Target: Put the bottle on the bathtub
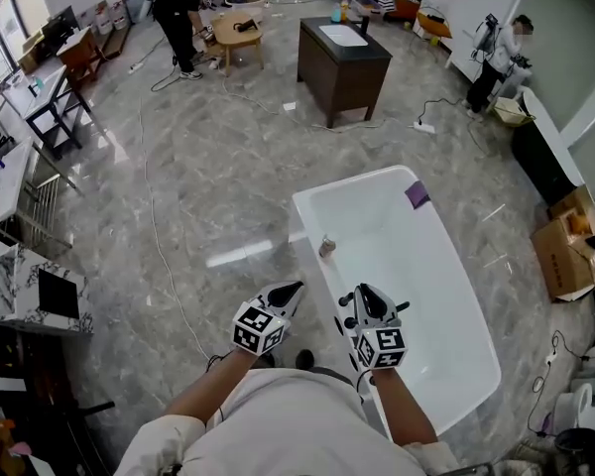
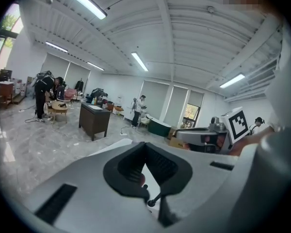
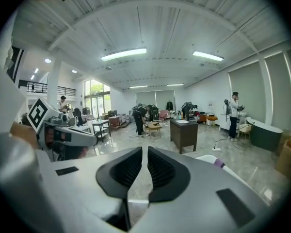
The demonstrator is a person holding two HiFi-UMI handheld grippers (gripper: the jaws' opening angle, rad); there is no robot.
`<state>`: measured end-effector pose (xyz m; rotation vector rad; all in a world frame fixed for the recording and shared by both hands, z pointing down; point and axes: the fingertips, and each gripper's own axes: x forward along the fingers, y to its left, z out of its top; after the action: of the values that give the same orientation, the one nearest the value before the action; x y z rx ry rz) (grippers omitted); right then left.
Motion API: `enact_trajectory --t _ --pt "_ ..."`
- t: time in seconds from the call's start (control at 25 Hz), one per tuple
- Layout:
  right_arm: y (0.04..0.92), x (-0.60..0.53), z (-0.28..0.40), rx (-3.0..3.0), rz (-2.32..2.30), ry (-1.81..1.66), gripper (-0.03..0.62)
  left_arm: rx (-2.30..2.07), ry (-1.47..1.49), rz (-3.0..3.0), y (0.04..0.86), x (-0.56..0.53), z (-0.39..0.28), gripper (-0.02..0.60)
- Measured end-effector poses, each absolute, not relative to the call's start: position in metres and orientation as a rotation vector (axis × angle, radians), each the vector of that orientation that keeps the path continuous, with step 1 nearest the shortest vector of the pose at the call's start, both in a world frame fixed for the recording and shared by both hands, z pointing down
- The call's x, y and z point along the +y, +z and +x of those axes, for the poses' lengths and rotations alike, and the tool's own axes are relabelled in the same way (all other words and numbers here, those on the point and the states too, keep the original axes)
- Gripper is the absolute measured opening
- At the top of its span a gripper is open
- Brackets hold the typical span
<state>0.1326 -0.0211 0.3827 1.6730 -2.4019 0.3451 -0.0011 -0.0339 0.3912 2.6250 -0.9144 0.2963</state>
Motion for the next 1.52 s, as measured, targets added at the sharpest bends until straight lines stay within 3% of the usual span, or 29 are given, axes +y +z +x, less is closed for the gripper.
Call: enact_trajectory --t 0.56,1.52 --pt "0.338 -0.007 0.121 -2.412 1.705 0.260 0.038 -0.922 0.227 2.752 0.335 -0.042 -0.029 0.008" --pt "0.332 -0.007 0.111 -2.470 1.724 0.250 0.029 -0.956 0.198 2.742 0.340 -0.038 -0.039 0.008"
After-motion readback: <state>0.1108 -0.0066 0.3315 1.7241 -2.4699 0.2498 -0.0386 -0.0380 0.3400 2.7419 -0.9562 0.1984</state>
